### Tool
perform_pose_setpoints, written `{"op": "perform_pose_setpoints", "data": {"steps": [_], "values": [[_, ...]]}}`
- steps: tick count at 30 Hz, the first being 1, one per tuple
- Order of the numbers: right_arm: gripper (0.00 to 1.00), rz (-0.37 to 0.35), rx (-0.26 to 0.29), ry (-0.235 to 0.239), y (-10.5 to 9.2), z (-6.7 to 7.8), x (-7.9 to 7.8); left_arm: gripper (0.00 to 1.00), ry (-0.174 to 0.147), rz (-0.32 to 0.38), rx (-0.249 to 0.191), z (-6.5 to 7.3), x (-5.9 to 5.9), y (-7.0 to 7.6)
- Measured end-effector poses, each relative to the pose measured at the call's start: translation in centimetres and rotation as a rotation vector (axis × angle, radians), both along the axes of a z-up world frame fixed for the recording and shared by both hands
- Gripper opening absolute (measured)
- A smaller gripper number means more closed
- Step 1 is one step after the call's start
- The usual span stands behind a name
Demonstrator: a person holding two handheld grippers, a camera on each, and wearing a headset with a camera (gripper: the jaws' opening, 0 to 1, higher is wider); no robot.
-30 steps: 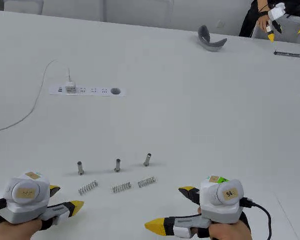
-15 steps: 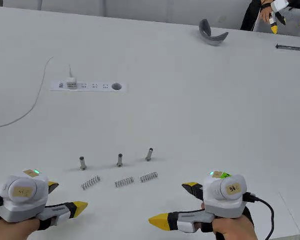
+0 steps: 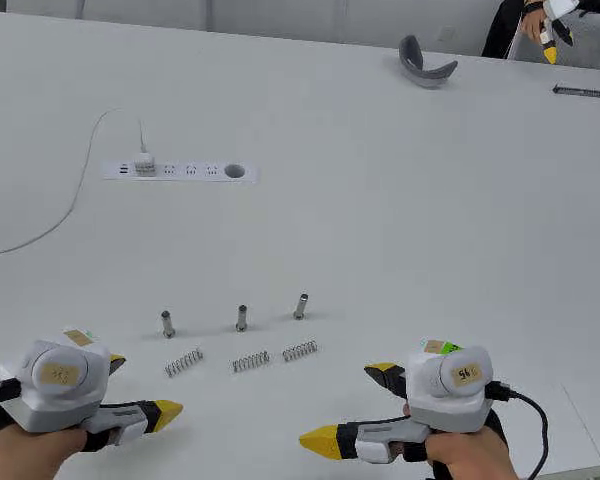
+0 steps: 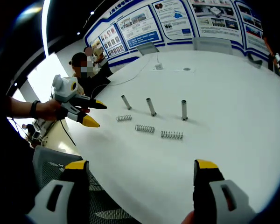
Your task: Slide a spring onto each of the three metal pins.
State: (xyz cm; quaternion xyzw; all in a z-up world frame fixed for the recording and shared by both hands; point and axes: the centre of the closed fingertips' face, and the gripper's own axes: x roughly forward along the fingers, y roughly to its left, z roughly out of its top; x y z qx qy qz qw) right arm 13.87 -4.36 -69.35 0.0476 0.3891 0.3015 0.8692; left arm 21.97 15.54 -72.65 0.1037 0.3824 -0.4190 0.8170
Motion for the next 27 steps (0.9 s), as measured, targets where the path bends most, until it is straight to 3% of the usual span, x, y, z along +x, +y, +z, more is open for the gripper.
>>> {"op": "perform_pose_setpoints", "data": {"steps": [17,23,27], "values": [[0.94,-0.003,-0.004,0.006,-0.1,0.0,-0.3,0.69,0.04,-0.091,0.007,-1.0,0.2,-1.8],[0.94,-0.008,-0.008,0.012,-0.3,-0.1,-0.5,0.64,0.058,-0.097,0.004,-1.7,0.5,-2.3],[0.94,-0.013,-0.01,0.013,-0.5,0.0,-0.5,0.57,0.05,-0.106,0.015,-2.1,0.9,-2.5]]}}
